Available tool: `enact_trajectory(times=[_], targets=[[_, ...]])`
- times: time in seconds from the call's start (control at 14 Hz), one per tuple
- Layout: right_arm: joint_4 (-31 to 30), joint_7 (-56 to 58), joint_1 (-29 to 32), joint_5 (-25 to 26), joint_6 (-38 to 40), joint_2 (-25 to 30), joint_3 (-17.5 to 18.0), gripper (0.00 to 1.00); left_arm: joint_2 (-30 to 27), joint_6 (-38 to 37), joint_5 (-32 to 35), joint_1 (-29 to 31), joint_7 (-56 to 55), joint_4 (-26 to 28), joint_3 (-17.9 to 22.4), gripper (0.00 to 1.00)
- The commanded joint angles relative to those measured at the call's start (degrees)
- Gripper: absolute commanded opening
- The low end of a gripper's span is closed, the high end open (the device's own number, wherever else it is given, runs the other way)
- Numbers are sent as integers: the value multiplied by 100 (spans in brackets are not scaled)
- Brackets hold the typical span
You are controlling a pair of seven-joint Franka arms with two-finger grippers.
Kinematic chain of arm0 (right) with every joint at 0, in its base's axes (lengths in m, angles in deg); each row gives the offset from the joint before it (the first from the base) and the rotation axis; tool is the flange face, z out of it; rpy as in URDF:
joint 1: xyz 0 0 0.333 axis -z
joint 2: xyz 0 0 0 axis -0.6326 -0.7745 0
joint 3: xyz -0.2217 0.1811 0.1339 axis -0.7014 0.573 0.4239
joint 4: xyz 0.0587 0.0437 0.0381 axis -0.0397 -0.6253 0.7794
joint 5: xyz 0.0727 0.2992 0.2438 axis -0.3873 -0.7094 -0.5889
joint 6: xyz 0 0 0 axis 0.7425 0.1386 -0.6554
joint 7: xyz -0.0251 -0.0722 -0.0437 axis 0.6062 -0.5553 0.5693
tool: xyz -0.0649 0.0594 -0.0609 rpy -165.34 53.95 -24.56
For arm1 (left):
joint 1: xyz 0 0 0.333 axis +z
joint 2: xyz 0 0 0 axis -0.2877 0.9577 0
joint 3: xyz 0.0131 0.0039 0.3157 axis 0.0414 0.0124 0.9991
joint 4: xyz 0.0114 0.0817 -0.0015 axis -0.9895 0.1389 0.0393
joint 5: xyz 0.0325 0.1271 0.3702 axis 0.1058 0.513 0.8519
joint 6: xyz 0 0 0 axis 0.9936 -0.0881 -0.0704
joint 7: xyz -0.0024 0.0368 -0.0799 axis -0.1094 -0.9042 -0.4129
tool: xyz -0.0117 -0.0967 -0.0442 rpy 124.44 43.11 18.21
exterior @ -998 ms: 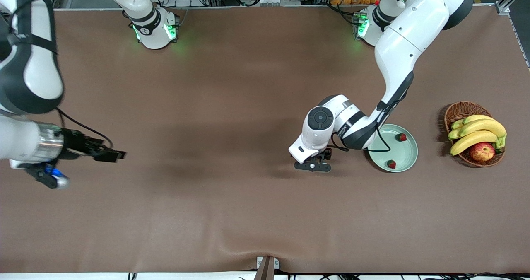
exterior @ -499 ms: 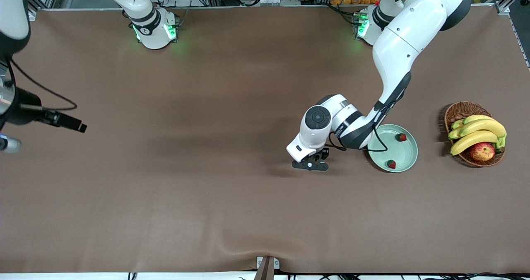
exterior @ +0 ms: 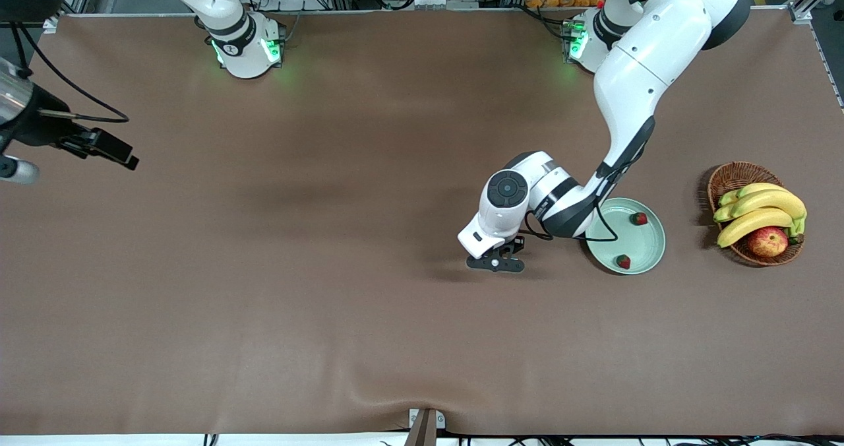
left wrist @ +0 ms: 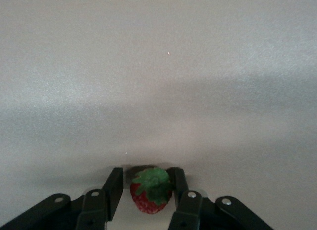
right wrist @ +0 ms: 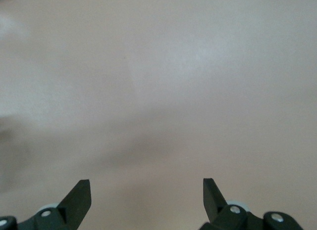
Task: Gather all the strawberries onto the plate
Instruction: 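Carry the strawberry over the plate and open the left gripper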
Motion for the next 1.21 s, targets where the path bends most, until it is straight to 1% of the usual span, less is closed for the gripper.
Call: enact_trajectory(times=[0.0,0.14,0.21,0.29,0.36,0.43,0.57,0.71,0.86,0.93,1.0,1.07,1.14], targets=[[860,4,-60,218,261,-449,54,100,-4,24,89,48,-22,64,-16,26],[1037,65,-34,253,253,-555,45,100,-30,24,89,74,14,82,-16,0],[1055,83,-25,271,261,-547,37,100,-65,24,89,83,22,82,-16,0],[1073,74,-34,263,279,-512,37,100,-143,24,97,222,92,99,-16,0],[1073,83,-34,245,322,-485,37,100,-231,16,89,441,371,152,-103,0],[1081,74,-25,184,514,-476,37,100,-380,7,71,766,583,283,-295,0],[1082,74,-52,236,551,-424,45,100,-469,-46,71,1731,637,590,-970,0],[1064,39,-69,245,543,-406,54,100,-504,-649,80,2593,830,688,-1629,0],[1020,39,-78,227,534,-345,54,100,-504,-1597,106,3209,980,688,-2175,0],[1011,39,-87,227,516,-327,54,100,-504,-1932,141,3412,980,688,-2352,0],[1011,39,-104,227,516,-327,63,100,-548,-2310,142,3510,937,688,-2440,0],[994,22,-157,236,525,-310,63,100,-662,-2688,159,3520,919,706,-2441,0],[889,22,-192,245,499,-240,63,100,-767,-2883,168,3537,910,767,-2433,0]])
